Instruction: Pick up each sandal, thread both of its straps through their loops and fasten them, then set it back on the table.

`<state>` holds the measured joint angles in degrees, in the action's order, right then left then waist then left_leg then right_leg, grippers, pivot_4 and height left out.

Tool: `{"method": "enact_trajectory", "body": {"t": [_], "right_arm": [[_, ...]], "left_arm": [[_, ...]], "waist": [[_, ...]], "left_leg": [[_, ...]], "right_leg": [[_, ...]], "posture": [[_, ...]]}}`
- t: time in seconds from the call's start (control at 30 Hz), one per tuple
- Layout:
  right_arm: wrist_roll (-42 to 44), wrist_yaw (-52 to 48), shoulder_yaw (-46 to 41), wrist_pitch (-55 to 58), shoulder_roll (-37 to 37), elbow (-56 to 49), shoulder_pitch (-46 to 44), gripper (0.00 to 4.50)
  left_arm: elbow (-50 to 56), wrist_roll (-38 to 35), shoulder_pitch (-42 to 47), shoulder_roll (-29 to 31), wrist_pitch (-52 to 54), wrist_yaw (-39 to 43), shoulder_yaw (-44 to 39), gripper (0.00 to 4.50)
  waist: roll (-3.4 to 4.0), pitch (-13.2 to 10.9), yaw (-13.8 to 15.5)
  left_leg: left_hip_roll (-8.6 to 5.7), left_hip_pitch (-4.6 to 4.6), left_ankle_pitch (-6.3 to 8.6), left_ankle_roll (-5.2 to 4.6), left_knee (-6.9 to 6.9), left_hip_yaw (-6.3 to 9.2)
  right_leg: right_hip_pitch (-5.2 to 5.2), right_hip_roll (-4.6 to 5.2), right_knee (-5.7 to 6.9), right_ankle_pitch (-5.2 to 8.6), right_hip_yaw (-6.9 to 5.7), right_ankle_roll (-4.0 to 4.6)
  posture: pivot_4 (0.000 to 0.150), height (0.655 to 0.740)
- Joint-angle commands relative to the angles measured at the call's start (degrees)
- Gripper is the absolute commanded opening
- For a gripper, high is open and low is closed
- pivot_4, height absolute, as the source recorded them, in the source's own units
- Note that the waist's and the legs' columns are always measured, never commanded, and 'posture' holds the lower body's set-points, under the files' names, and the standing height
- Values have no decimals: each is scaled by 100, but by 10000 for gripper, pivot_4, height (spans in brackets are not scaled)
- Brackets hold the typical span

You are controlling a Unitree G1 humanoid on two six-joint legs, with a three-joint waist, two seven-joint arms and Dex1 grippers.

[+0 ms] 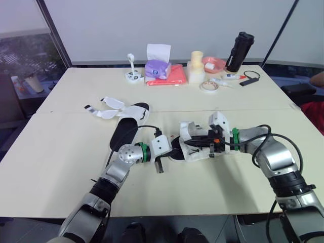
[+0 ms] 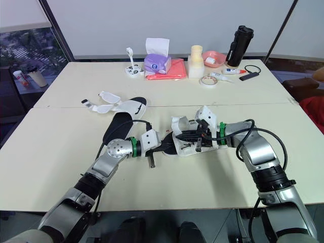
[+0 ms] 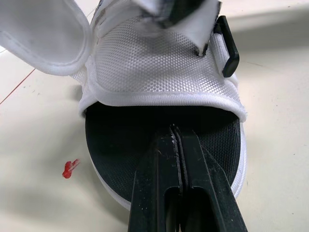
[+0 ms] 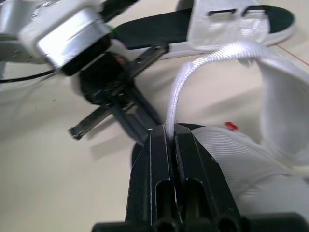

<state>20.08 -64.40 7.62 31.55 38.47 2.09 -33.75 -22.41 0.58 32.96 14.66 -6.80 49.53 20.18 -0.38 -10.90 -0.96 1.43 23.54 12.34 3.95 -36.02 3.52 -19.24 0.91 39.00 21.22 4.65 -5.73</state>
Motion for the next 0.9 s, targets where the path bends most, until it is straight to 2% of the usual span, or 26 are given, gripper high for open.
{"method": "enact_trajectory", "body": {"t": [0.03,0.17,0.43,0.7,0.9], "right_arm": [[55,55,-46,444,25,225,-47,633],[833,-28,-432,1671,-7,228,-324,633],[422,31,-123,1248,127,164,-99,633],[1673,155,-797,2597,-215,-313,-308,633],[1760,251,-793,2723,-179,-309,-225,633]], "left_arm": [[-149,135,-131,91,92,-41,-13,0],[-144,142,-139,73,94,-64,-8,0],[-170,147,-139,46,73,-94,-12,0],[-180,156,-190,51,72,-110,-9,0],[-164,159,-200,43,84,-113,-5,0]], "waist": [[0,0,0],[0,0,4],[0,0,3],[0,0,4],[0,0,-1]], "left_leg": [[0,0,0,0,0,0],[1,0,0,0,2,-1],[0,0,0,0,5,-2],[1,0,0,0,7,-1],[1,1,0,0,8,-1]], "right_leg": [[0,0,0,0,0,0],[-1,1,0,0,1,0],[-3,1,-2,0,2,0],[-3,1,-3,0,2,0],[-5,0,-3,0,2,0]], "posture": [[1500,7400],[1500,7400],[1500,7400],[1500,7400],[1500,7400]]}}
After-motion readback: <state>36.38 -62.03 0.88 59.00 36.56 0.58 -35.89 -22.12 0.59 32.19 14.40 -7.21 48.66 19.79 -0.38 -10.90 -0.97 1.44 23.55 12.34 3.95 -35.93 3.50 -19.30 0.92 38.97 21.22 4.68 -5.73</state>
